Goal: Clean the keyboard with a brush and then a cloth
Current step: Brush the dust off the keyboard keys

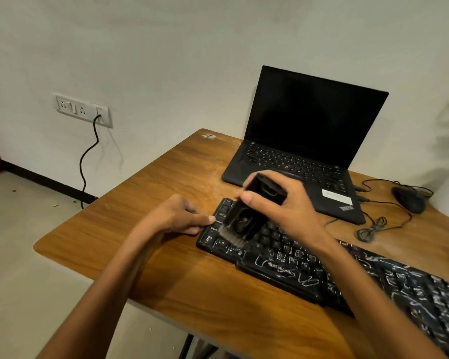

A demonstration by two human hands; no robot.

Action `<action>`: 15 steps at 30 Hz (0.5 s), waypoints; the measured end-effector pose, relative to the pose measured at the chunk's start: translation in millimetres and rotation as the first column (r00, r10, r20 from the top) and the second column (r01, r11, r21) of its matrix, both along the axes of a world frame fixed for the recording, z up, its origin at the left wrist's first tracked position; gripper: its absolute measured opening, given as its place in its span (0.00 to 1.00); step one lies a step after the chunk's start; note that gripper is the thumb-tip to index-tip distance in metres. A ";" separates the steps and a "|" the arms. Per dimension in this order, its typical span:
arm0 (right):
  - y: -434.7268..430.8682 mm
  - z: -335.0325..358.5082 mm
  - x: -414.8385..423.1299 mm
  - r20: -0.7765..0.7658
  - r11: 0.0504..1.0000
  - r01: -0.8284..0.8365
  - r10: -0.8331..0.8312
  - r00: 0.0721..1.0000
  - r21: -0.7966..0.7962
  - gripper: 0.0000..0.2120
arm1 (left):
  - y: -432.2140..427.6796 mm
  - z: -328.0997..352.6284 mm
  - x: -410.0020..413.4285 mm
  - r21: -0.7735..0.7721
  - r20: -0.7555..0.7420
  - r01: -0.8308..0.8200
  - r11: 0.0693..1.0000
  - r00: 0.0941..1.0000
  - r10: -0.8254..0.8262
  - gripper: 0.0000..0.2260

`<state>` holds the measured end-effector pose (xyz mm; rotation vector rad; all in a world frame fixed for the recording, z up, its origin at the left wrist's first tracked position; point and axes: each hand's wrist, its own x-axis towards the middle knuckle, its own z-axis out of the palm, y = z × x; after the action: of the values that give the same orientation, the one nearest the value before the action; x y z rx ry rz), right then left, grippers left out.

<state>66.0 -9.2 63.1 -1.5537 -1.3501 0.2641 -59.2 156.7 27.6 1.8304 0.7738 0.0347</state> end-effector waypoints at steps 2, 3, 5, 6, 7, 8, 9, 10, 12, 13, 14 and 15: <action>9.4 -6.4 -13.7 0.028 0.996 -0.077 0.078 0.997 -0.044 0.13 | -0.8 -0.5 -0.4 0.003 0.011 0.005 1.000 1.000 -0.005 0.04; 10.6 -9.6 -15.2 0.047 0.993 -0.089 0.093 0.995 -0.074 0.14 | -1.0 -1.8 -1.3 0.018 0.020 0.009 1.000 1.000 -0.009 0.04; 3.5 -10.1 -6.5 0.062 0.989 -0.073 0.081 0.995 -0.130 0.15 | -1.0 -5.3 -2.8 0.048 0.035 0.015 0.999 0.999 -0.016 0.05; -3.8 -8.2 0.7 0.058 0.984 -0.060 0.071 0.996 -0.165 0.16 | -0.9 -7.0 -3.0 0.052 0.039 0.014 0.999 0.999 -0.016 0.05; -12.1 -5.0 8.3 0.052 0.977 -0.054 0.066 0.997 -0.205 0.17 | -0.9 -8.1 -3.0 0.049 0.044 0.013 0.999 0.999 -0.015 0.06; -19.4 -0.5 14.9 0.049 0.969 -0.054 0.068 0.996 -0.241 0.18 | -0.8 -9.3 -2.8 0.045 0.052 0.011 0.999 0.999 -0.013 0.06; -23.6 4.3 18.7 0.056 0.964 -0.055 0.072 0.996 -0.260 0.18 | -0.8 -10.0 -2.9 0.045 0.060 0.009 0.999 0.998 -0.012 0.06; -23.0 7.5 19.1 0.075 0.967 -0.049 0.070 0.995 -0.248 0.18 | -0.9 -10.1 -3.4 0.048 0.067 0.011 0.999 0.998 -0.014 0.06; -11.1 8.1 13.2 0.099 0.986 -0.048 0.064 0.993 -0.160 0.17 | -0.9 -10.8 -4.7 0.060 0.075 0.022 0.998 0.997 -0.027 0.05; -3.0 5.9 6.8 0.097 0.990 -0.057 0.070 0.993 -0.128 0.16 | -1.1 -11.0 -5.1 0.067 0.079 0.027 0.997 0.996 -0.032 0.05; 4.1 1.7 0.4 0.091 0.990 -0.073 0.085 0.992 -0.122 0.14 | -1.4 -11.7 -5.5 0.075 0.084 0.029 0.997 0.996 -0.035 0.05; 8.0 -2.5 -4.0 0.084 0.987 -0.085 0.097 0.992 -0.139 0.13 | -1.6 -12.2 -6.0 0.084 0.089 0.031 0.996 0.995 -0.038 0.05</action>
<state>62.0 -1.3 60.5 -1.6340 -1.5032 0.3515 -65.2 155.2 15.4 1.9064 0.6861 0.1282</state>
